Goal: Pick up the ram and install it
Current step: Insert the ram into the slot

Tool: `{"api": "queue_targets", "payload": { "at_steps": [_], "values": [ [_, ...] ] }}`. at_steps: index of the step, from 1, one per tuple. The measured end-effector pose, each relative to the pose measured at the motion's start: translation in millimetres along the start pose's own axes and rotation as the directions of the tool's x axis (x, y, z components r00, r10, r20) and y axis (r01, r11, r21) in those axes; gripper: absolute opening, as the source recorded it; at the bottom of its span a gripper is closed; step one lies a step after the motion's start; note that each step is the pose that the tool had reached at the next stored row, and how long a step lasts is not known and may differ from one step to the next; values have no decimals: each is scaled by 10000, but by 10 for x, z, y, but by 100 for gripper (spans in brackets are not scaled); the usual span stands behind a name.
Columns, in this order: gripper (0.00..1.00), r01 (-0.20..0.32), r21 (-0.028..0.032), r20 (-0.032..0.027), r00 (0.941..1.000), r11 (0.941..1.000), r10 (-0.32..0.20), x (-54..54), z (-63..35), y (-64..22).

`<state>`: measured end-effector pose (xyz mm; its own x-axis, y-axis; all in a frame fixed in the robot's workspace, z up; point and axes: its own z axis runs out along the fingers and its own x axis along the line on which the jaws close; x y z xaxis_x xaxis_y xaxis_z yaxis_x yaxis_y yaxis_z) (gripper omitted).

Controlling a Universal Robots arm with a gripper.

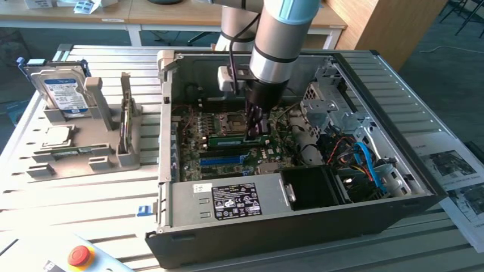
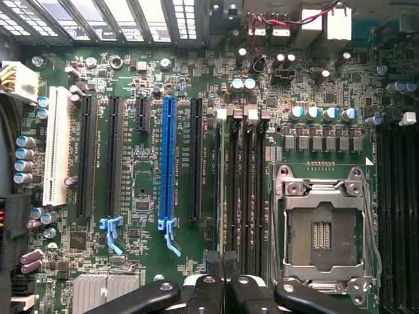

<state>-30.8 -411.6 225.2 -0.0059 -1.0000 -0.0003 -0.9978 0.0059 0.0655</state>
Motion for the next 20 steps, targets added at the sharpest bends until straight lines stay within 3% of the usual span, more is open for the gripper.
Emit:
{"api": "queue_targets", "payload": {
  "at_steps": [16,17,20],
  "values": [
    [13,3,0,1,10000,10000,-3,0,16,-1],
    [19,3,0,0,10000,10000,-3,0,16,-1],
    [19,3,0,0,10000,10000,-3,0,16,-1]
  ]
}}
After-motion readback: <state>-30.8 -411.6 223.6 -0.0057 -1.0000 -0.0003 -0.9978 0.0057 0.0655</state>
